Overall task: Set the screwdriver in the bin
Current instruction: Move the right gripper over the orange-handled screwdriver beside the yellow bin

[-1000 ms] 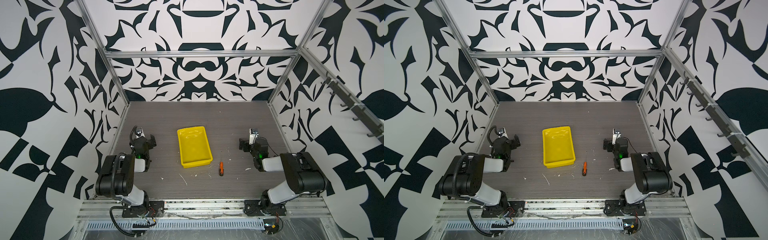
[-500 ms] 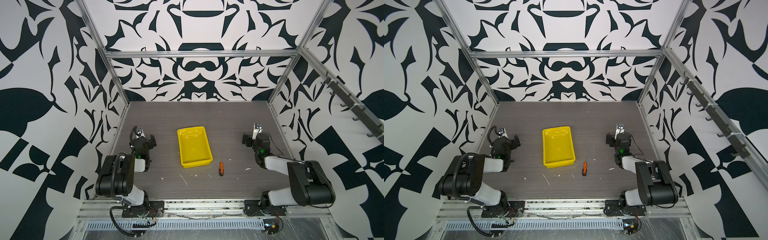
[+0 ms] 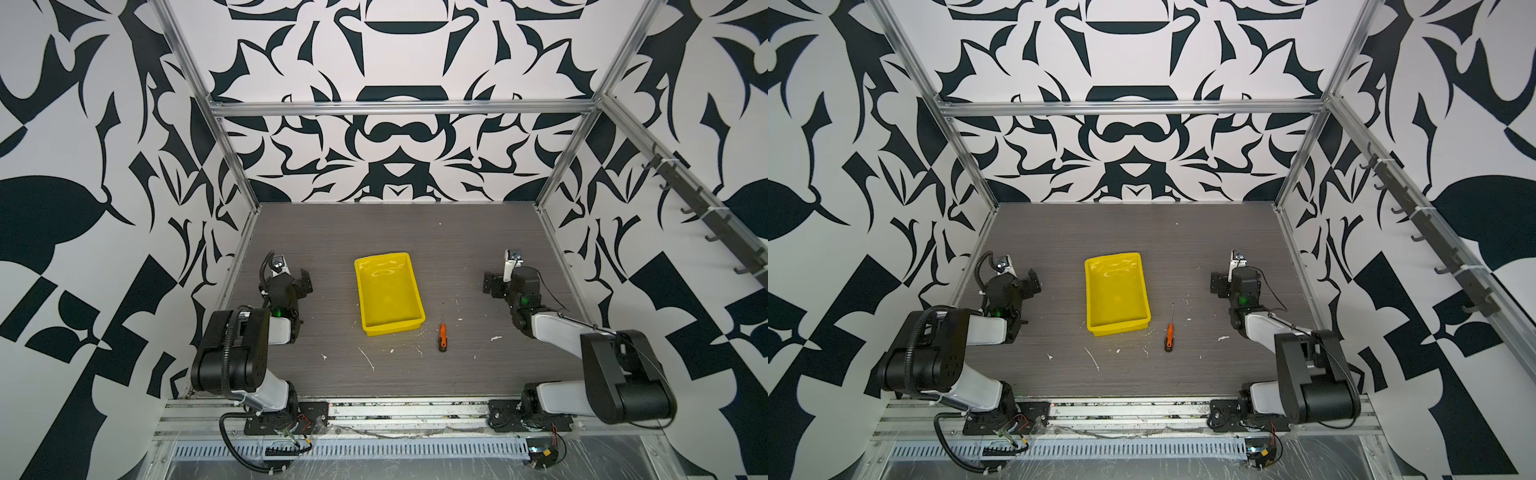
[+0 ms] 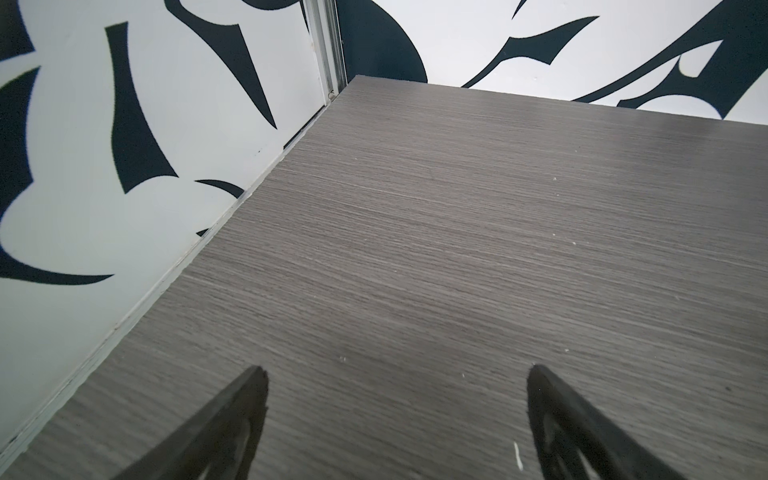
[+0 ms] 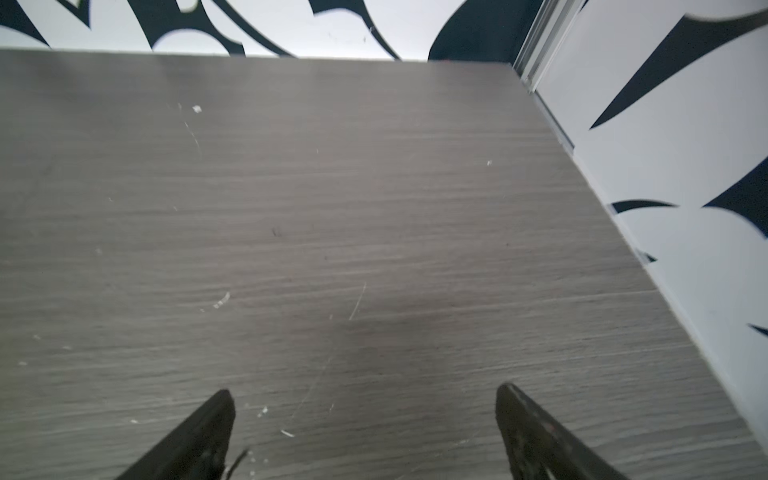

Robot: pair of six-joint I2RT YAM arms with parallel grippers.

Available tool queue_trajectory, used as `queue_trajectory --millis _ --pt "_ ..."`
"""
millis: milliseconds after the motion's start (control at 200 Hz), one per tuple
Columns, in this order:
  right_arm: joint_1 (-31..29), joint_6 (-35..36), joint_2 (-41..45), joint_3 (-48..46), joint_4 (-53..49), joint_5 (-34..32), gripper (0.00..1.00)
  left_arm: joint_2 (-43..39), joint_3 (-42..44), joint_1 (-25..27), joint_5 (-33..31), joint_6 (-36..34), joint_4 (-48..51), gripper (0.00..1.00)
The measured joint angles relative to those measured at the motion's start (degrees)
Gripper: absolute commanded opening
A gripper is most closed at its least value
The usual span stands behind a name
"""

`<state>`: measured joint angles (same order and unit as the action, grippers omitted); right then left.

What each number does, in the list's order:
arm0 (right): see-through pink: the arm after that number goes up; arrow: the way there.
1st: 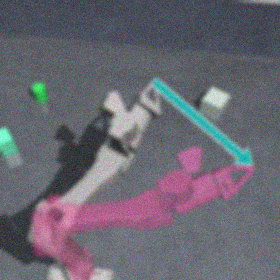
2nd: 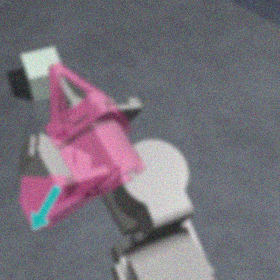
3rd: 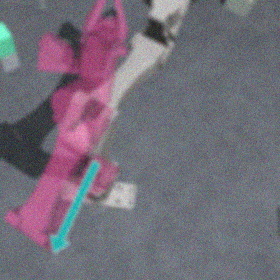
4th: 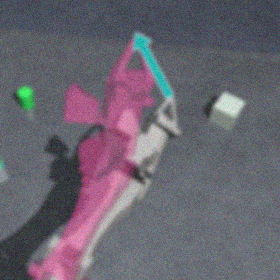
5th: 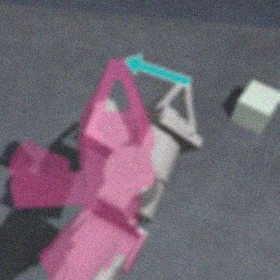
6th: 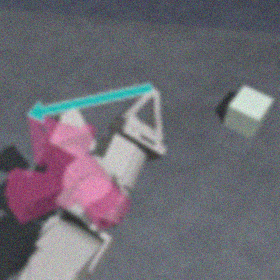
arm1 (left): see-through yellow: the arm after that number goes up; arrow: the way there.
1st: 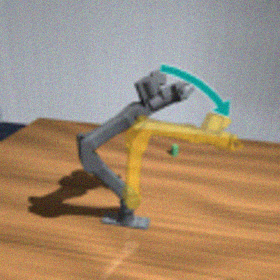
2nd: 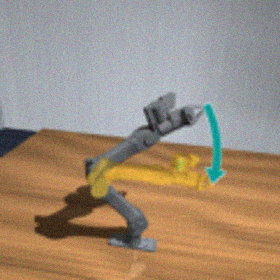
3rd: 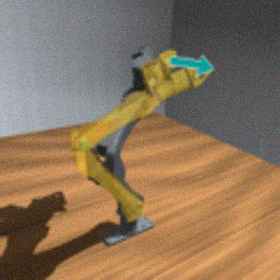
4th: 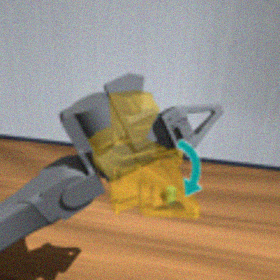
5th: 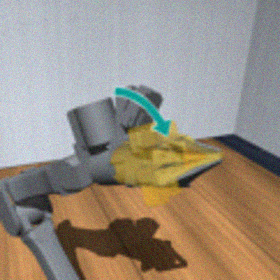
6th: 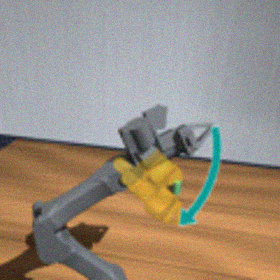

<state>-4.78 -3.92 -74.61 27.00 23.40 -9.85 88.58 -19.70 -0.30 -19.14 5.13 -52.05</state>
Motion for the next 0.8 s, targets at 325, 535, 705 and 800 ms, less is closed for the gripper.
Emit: queue_trajectory --millis 325,535,705,800 --pt "-14.1 -15.6 12.2 21.2 -42.1 -13.4 1.0 0.0 0.0 0.0 0.0 0.0 0.0 0.99" --pt "-23.7 -27.6 6.6 28.6 -66.9 -11.7 1.0 0.0 0.0 0.0 0.0 0.0 0.0 0.99" --pt "-30.4 -32.1 -0.7 30.6 -73.9 -6.3 1.0 0.0 0.0 0.0 0.0 0.0 0.0 0.99" --pt "-33.6 -33.5 -3.8 30.5 -73.8 -2.8 1.0 0.0 0.0 0.0 0.0 0.0 0.0 0.99"
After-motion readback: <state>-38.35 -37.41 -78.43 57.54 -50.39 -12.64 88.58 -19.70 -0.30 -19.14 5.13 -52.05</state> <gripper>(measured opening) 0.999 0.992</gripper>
